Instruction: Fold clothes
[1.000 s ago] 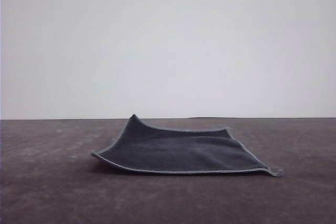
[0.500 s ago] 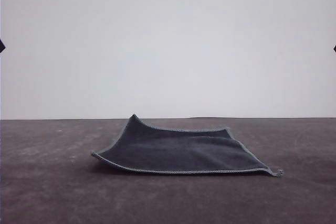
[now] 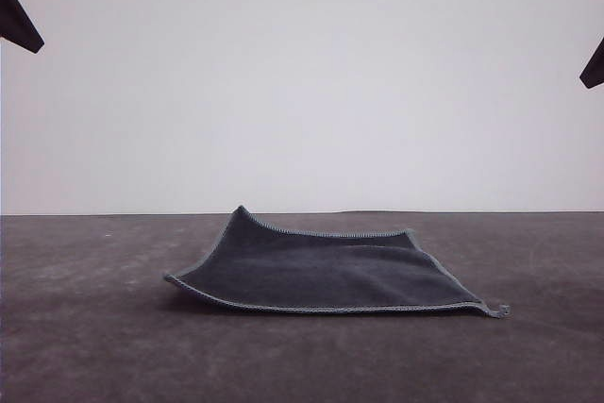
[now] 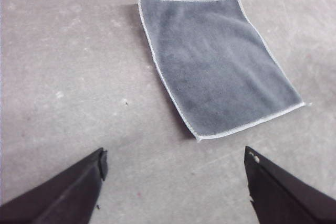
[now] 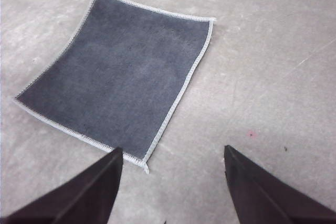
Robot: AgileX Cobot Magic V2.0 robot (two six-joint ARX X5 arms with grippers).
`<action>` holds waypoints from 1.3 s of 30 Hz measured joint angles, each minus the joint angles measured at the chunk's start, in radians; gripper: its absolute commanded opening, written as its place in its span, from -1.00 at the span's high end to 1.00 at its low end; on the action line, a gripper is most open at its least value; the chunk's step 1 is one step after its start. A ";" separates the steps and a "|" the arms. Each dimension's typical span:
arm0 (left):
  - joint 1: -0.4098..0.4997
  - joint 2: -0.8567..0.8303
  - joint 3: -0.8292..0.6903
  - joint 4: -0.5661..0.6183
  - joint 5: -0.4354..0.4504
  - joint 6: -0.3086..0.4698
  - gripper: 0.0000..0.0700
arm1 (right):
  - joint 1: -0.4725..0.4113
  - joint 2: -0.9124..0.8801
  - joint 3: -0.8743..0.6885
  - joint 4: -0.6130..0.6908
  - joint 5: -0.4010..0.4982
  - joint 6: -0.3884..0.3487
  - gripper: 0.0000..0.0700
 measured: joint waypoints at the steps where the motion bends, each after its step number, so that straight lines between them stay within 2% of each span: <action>1: 0.000 0.003 0.001 0.005 0.000 -0.022 0.25 | 0.000 0.004 0.000 0.008 0.000 0.017 -0.11; 5: 0.000 0.045 0.020 0.008 0.007 -0.076 0.21 | 0.000 0.051 0.003 0.019 -0.006 0.106 -0.11; 8: 0.000 0.105 0.046 0.019 0.044 -0.107 0.19 | 0.000 0.122 0.022 0.020 -0.043 0.179 -0.11; 12: 0.000 0.203 0.058 0.028 0.081 -0.130 0.13 | 0.000 0.232 0.062 0.029 -0.070 0.225 -0.11; 14: 0.000 0.264 0.068 0.029 0.099 -0.135 -0.02 | 0.000 0.291 0.085 0.044 -0.085 0.232 -0.11; 16: 0.000 0.330 0.087 0.045 0.128 -0.139 -0.05 | 0.000 0.360 0.112 0.054 -0.089 0.234 -0.11; 21: 0.000 0.479 0.151 0.133 0.179 -0.150 -0.04 | 0.000 0.532 0.170 0.111 -0.111 0.229 -0.11; 32: 0.000 0.818 0.302 0.302 0.183 -0.151 -0.04 | -0.006 0.893 0.338 0.261 -0.134 0.228 -0.11; 39: -0.001 1.021 0.422 0.353 0.183 -0.152 -0.04 | -0.011 1.077 0.474 0.282 -0.135 0.228 -0.11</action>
